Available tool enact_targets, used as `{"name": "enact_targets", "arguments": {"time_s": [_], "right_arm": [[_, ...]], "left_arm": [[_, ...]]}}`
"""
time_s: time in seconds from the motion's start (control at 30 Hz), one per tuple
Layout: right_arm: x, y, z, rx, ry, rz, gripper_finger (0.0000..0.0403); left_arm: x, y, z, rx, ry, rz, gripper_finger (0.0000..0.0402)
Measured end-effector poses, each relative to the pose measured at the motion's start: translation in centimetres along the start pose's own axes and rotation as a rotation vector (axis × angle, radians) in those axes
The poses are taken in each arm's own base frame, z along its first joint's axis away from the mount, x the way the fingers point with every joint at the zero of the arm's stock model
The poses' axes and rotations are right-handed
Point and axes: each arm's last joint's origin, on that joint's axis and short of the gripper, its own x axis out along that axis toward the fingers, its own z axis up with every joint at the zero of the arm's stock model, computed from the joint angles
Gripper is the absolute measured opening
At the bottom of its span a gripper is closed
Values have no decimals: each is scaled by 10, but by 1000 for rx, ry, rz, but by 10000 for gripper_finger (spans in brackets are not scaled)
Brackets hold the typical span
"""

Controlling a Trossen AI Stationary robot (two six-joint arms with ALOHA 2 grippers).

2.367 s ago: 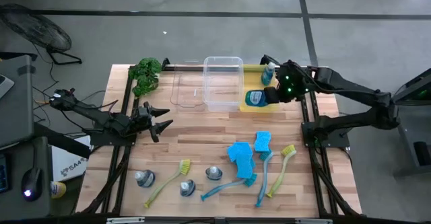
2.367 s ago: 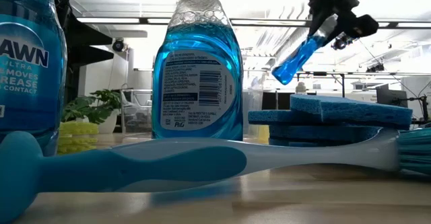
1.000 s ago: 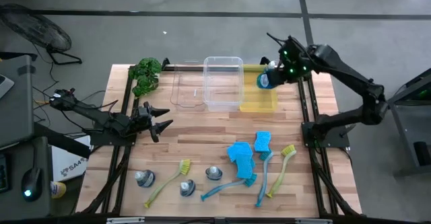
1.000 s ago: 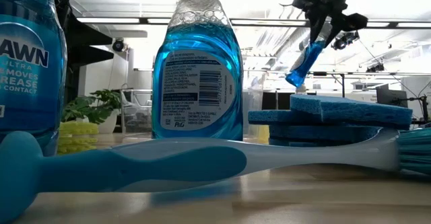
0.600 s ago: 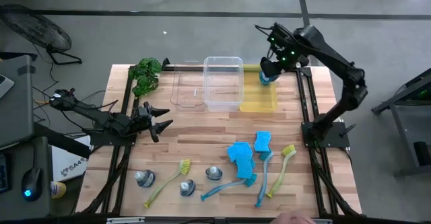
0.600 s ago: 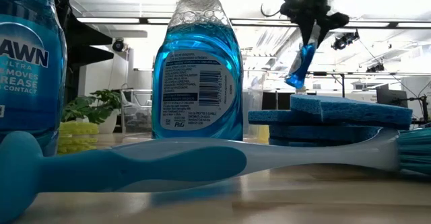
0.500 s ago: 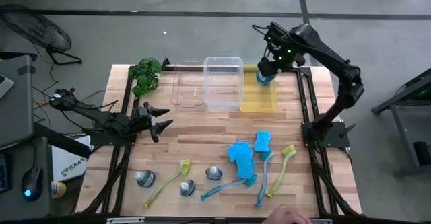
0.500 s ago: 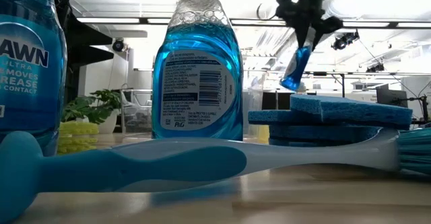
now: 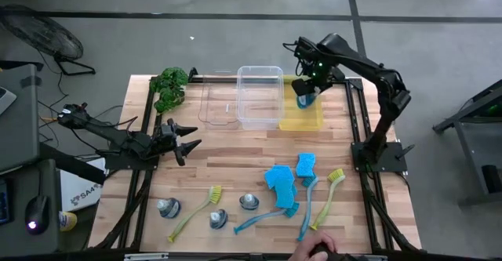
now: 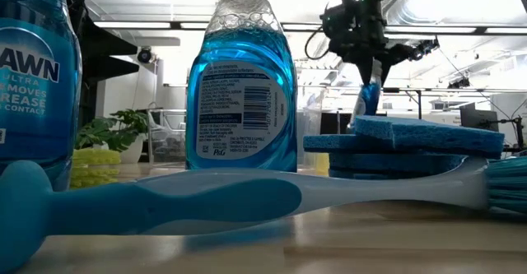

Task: Pick & Place Kitchen Sink Supplies
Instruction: Put the dishwashing liquid into the yellow bin

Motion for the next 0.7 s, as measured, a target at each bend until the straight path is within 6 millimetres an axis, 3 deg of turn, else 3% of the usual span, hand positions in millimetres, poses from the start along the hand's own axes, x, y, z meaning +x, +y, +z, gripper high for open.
{"name": "enact_targets", "arguments": {"time_s": [0.33,0.7], "right_arm": [[30,-11,-2,41,111,-61,148],[37,-24,4,68,100,-100,152]], "left_arm": [[0,0,0,0,0,0,264],[0,0,0,0,0,0,264]]}}
